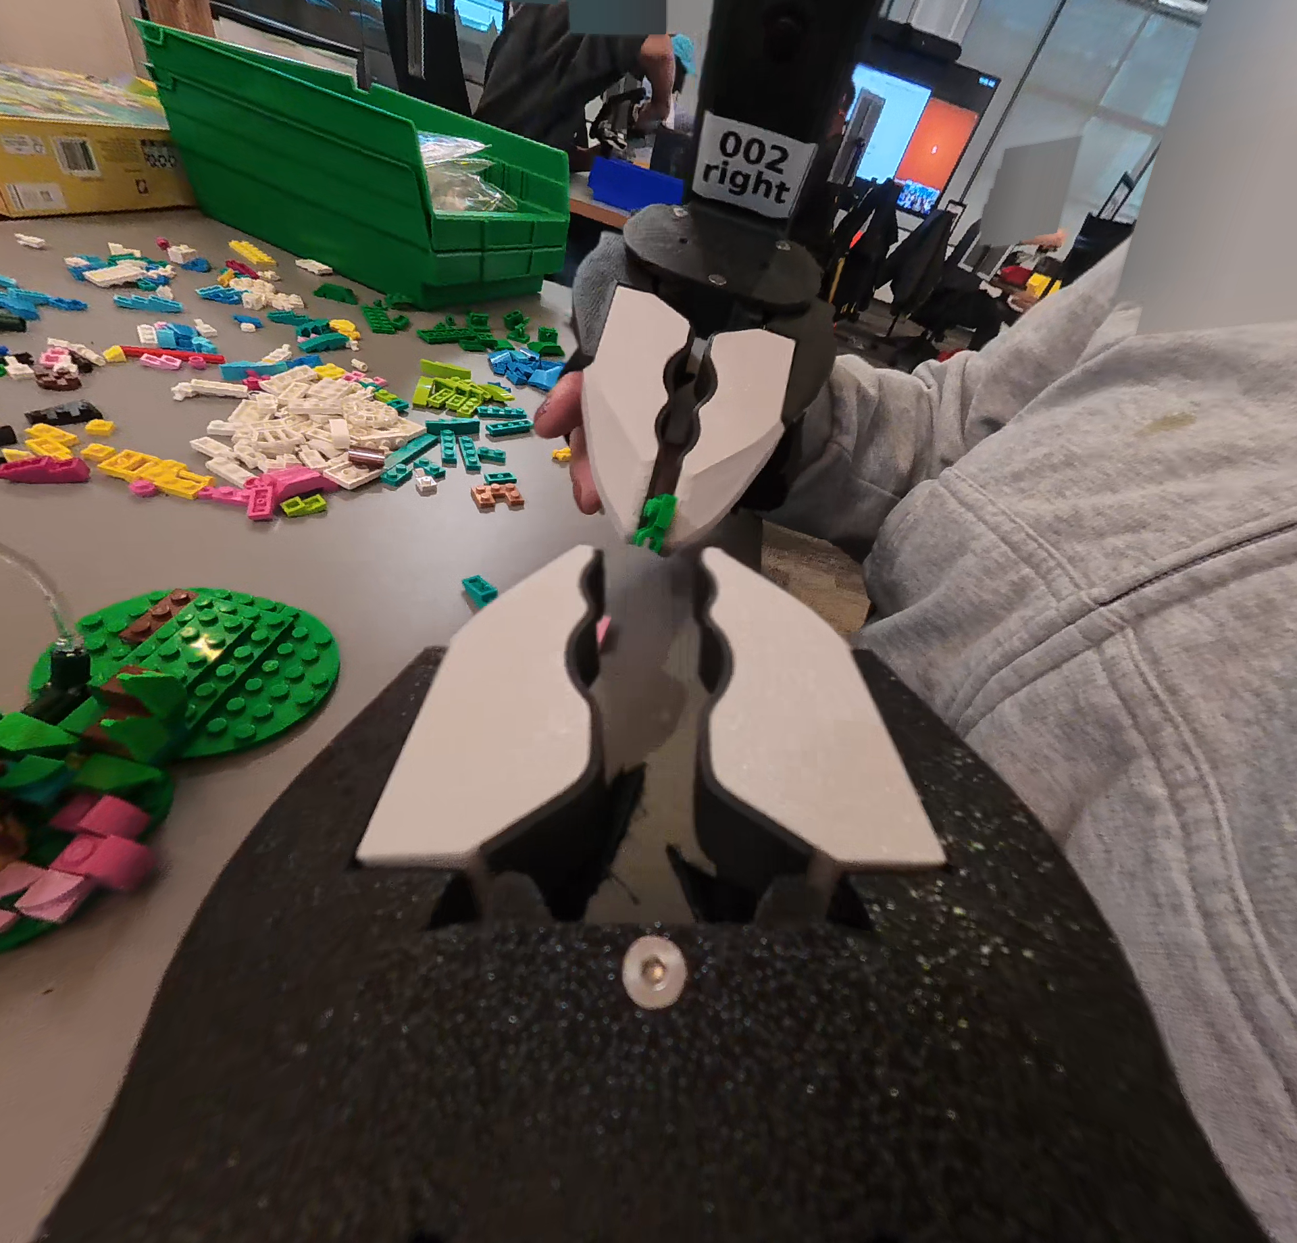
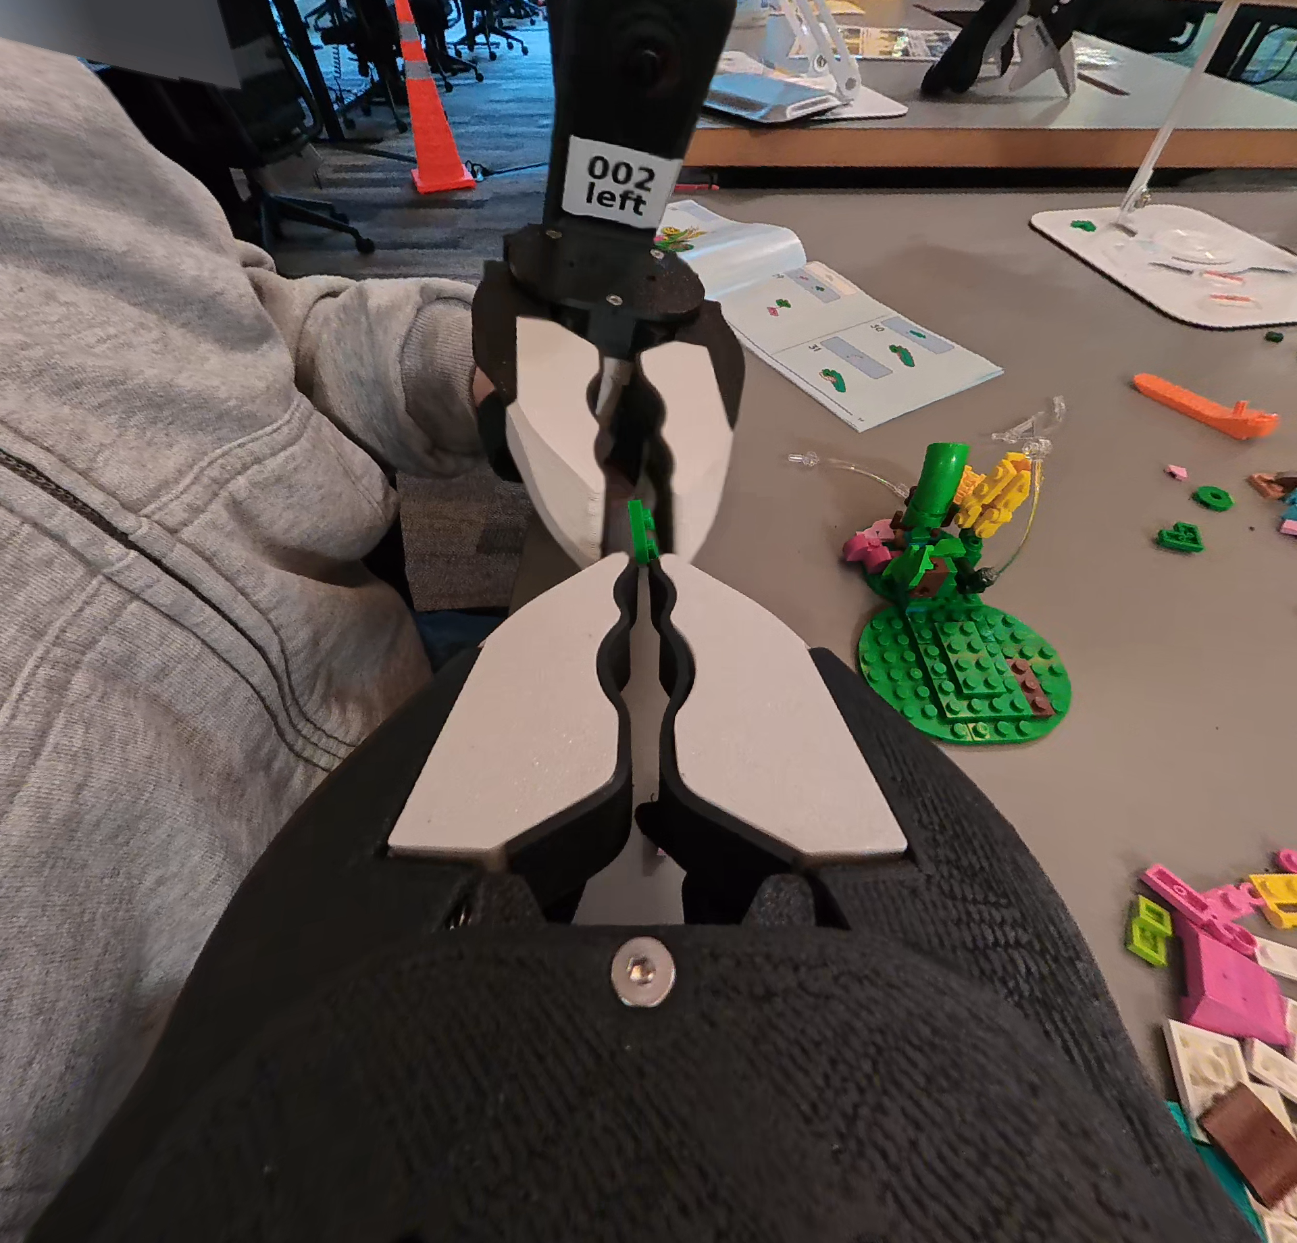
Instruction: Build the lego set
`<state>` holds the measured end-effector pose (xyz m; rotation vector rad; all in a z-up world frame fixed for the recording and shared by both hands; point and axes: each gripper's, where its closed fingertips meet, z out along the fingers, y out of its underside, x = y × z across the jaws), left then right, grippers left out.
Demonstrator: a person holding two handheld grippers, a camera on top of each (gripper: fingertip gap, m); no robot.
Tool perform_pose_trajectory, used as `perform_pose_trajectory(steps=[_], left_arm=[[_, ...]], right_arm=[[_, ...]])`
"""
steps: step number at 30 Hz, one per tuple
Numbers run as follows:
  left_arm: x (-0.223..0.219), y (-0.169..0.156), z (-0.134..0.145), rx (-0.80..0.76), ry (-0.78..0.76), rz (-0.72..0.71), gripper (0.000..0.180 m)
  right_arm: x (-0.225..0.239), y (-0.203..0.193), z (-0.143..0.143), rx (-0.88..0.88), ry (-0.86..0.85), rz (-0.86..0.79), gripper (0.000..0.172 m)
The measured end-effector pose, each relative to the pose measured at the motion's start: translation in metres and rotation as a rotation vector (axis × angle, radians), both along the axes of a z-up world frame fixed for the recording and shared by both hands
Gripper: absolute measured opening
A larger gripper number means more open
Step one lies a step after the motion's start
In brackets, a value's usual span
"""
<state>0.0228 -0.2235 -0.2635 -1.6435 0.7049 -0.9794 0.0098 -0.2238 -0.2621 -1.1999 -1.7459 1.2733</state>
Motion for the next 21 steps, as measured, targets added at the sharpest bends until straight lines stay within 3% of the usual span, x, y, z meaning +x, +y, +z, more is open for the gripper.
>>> perform_pose_trajectory(steps=[2,5,11,18,21], left_arm=[[-0.001,0.000,0.004,0.009,-0.031,-0.004,0.027],[-0.001,-0.002,0.010,0.039,-0.060,-0.013,0.017],[-0.002,-0.001,0.005,0.030,-0.010,-0.006,0.006],[-0.004,0.000,-0.028,-0.043,0.359,-0.003,0.006],[0.003,-0.003,-0.034,-0.052,0.425,-0.049,0.006]], right_arm=[[0.000,-0.001,0.000,-0.001,0.001,0.002,0.001],[-0.001,-0.001,-0.001,-0.002,0.000,0.002,0.001],[-0.001,-0.003,-0.003,0.005,-0.003,0.019,0.002],[0.005,0.002,-0.019,0.135,-0.117,0.033,0.011],[0.009,-0.001,-0.028,0.197,-0.175,0.058,0.009]])
